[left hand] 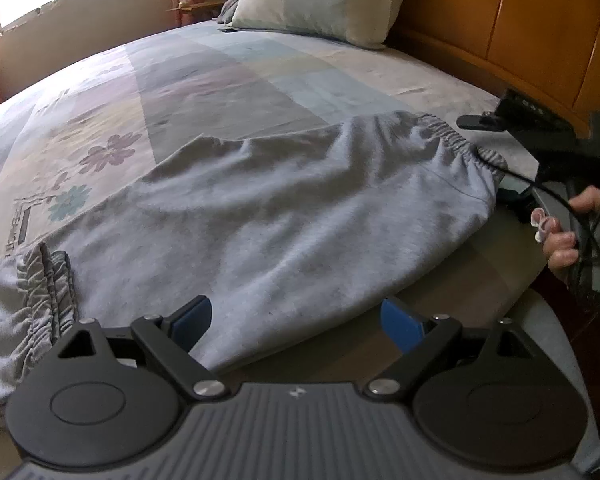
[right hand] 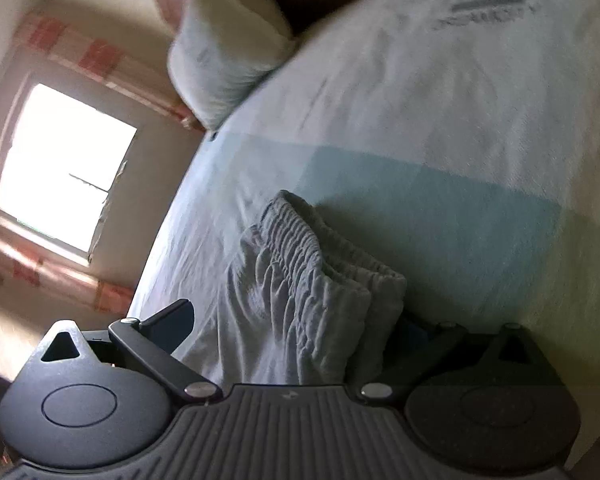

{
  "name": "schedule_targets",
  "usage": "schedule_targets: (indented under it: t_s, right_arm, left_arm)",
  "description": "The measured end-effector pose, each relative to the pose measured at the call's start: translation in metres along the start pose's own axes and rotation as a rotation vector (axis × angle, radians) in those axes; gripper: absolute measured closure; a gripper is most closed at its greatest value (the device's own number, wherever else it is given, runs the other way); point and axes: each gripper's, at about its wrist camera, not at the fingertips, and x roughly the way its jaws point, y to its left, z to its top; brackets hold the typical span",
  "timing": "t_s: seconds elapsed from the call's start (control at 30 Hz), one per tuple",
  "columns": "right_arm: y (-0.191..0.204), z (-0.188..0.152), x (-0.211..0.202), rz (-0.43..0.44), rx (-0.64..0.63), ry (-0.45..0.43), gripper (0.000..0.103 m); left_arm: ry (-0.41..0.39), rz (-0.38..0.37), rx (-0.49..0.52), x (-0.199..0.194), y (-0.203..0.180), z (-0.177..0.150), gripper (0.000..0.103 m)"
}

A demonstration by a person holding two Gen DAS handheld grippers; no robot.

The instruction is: Fold clothes

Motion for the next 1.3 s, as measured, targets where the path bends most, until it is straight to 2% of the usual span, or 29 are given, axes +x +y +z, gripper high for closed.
schedule_targets:
  t_s: [0.07, 0.1, 0.2, 0.23, 0.33, 0.5, 0.67, 0.77, 1.0, 1.1, 1.3]
  right_arm:
    - [-0.002, 0.002, 0.0, 0.027, -0.017, 0.03, 0.0]
    - [-0.004, 0.003, -0.001, 0.064, -0.016, 0.054, 0.0]
    - [-0.013, 0.0, 0.001, 0.253, 0.041, 0.161, 0.0]
    - [-0.014, -0.002, 0.003, 0.262, 0.033, 0.17, 0.0]
    - [-0.01, -0.006, 0.005, 0.237, -0.023, 0.134, 0.0]
    - [-0.004, -0.001, 0.011, 0.125, -0.046, 0.007, 0.0]
    - [0.005, -0.014, 0.022, 0.102, -0.12, 0.039, 0.0]
    - [-0.002, -0.019, 0.016, 0.136, -0.149, 0.015, 0.0]
    - [-0.029, 0.002, 0.008, 0.328, 0.029, 0.054, 0.0]
    - [-0.032, 0.01, 0.003, 0.355, 0.045, 0.082, 0.0]
    - [-0.032, 0.019, -0.004, 0.37, 0.058, 0.132, 0.0]
  left_arm:
    - [0.003, -0.004, -0.007, 0.002, 0.002, -0.001, 0.011]
    - [0.005, -0.007, -0.01, 0.002, 0.002, -0.002, 0.011]
    - [0.009, -0.017, -0.008, 0.005, 0.002, -0.003, 0.011]
    - [0.011, -0.016, -0.007, 0.006, 0.003, -0.003, 0.011]
    - [0.015, -0.014, -0.008, 0.008, 0.004, -0.004, 0.011]
    - [0.018, -0.007, -0.017, 0.007, 0.007, -0.005, 0.011]
    - [0.028, -0.005, -0.026, 0.012, 0.01, -0.006, 0.011]
    - [0.031, -0.003, -0.017, 0.015, 0.009, -0.004, 0.011]
    - [0.012, 0.0, 0.109, 0.032, -0.014, 0.009, 0.011]
    - [0.0, -0.009, 0.184, 0.041, -0.03, 0.018, 0.011]
    - [-0.089, -0.086, 0.378, 0.062, -0.076, 0.05, 0.011]
